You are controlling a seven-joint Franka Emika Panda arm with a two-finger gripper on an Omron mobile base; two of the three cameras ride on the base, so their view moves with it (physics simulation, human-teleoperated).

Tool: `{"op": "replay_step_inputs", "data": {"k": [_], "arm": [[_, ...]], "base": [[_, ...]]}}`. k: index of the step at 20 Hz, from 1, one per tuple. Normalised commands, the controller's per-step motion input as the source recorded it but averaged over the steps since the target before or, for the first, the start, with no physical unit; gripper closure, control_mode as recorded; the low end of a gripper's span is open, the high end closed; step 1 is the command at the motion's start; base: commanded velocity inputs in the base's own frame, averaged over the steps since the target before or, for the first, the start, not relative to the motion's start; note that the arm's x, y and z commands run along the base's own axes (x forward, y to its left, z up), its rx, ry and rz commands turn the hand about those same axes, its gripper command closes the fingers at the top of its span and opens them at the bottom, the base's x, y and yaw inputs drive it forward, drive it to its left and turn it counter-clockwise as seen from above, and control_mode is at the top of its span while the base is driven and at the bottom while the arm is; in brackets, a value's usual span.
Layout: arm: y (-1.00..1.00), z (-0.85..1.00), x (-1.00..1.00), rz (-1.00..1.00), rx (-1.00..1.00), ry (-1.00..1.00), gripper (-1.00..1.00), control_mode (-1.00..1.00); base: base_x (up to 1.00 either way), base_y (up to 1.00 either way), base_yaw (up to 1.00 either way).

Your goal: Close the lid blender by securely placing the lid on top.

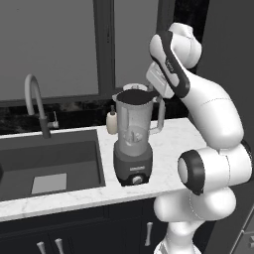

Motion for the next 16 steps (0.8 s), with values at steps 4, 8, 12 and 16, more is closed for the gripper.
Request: {"op": "replay_step_inputs", "data": {"k": [4, 8, 12, 16], "arm": [[0.00, 0.00, 0.00, 0.00, 0.03, -0.08, -1.00, -1.00], [0.00, 0.00, 0.00, 0.00, 0.03, -0.09, -1.00, -1.00], [0.00, 0.00, 0.00, 0.00, 0.03, -0.09, -1.00, -1.00], [0.00, 0.02, 0.00, 0.00, 0.03, -0.11, -1.00, -1.00]], "base": [[0.00, 0.00, 0.00], [0.00, 0.00, 0.00], [0.00, 0.00, 0.00], [0.00, 0.00, 0.00]]}}
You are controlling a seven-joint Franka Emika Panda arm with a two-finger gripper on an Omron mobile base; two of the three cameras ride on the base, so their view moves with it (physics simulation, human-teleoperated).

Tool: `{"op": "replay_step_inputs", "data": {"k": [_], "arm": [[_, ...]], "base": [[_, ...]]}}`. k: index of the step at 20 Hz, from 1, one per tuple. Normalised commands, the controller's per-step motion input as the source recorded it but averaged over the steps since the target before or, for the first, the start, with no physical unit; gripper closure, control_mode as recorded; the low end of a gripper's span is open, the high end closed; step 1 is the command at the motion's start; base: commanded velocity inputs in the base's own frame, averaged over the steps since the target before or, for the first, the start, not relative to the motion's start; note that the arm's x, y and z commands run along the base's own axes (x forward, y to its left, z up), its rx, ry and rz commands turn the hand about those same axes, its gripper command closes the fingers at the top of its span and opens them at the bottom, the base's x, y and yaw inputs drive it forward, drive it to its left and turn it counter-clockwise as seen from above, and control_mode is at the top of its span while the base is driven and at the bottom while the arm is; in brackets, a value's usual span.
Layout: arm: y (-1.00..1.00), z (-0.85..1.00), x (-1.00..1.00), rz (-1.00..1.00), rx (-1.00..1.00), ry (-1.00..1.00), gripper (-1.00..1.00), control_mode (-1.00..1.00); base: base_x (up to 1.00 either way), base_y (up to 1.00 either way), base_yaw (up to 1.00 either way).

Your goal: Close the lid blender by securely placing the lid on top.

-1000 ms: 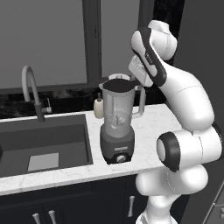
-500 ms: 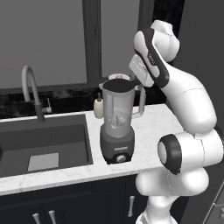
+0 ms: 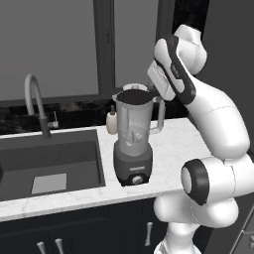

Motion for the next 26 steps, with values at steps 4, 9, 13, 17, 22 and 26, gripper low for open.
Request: {"op": "replay_step_inputs", "data": {"k": [4, 9, 13, 17, 22, 26], "arm": [[0.03, 0.15, -0.06, 0.00, 0.01, -0.14, -1.00, -1.00], [0.06, 0.28, -0.21, 0.00, 0.00, -0.16, -1.00, -1.00], [0.04, 0.31, -0.34, 0.00, 0.00, -0.16, -1.00, -1.00], [0.00, 0.11, -0.52, 0.00, 0.00, -0.17, -1.00, -1.00], [0.00, 0.00, -0.65, 0.00, 0.00, -0.14, -1.00, -1.00], [0.00, 0.00, -0.66, -0.01, 0.00, -0.11, -1.00, -1.00]], "base": [[0.00, 0.00, 0.00], [0.00, 0.00, 0.00], [0.00, 0.00, 0.00], [0.00, 0.00, 0.00], [0.00, 0.00, 0.00], [0.00, 0.00, 0.00]]}}
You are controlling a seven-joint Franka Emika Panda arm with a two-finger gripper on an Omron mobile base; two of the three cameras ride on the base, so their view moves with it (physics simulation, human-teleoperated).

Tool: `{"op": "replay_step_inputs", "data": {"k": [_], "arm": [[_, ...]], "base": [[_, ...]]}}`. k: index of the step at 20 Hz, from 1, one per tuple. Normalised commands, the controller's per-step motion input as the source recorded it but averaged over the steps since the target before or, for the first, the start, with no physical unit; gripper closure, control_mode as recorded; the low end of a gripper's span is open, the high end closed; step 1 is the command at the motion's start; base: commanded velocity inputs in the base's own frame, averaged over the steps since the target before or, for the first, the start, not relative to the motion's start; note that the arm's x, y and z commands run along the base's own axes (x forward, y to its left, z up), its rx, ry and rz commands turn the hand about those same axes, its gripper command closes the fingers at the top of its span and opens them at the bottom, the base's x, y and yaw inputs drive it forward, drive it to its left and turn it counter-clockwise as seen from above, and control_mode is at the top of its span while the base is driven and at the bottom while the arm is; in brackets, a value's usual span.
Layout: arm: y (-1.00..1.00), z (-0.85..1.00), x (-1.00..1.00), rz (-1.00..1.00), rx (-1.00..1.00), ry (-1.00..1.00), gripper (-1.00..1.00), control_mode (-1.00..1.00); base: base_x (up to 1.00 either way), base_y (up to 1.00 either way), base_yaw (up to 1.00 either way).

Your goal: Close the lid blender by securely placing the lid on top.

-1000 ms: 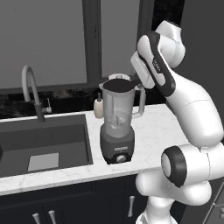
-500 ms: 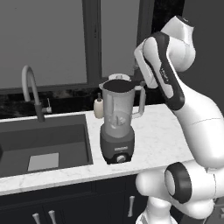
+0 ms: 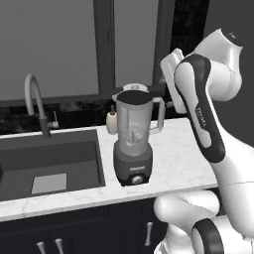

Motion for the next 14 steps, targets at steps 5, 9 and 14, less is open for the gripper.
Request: {"op": "replay_step_inputs", "data": {"k": [5, 9, 14], "arm": [[0.00, 0.00, -0.58, -0.01, 0.00, -0.07, -1.00, -1.00], [0.00, 0.00, -0.44, 0.00, 0.00, -0.04, -1.00, -1.00], [0.00, 0.00, -0.34, 0.00, 0.00, -0.01, -1.00, -1.00]], "base": [[0.00, 0.00, 0.00], [0.00, 0.00, 0.00], [0.00, 0.00, 0.00]]}}
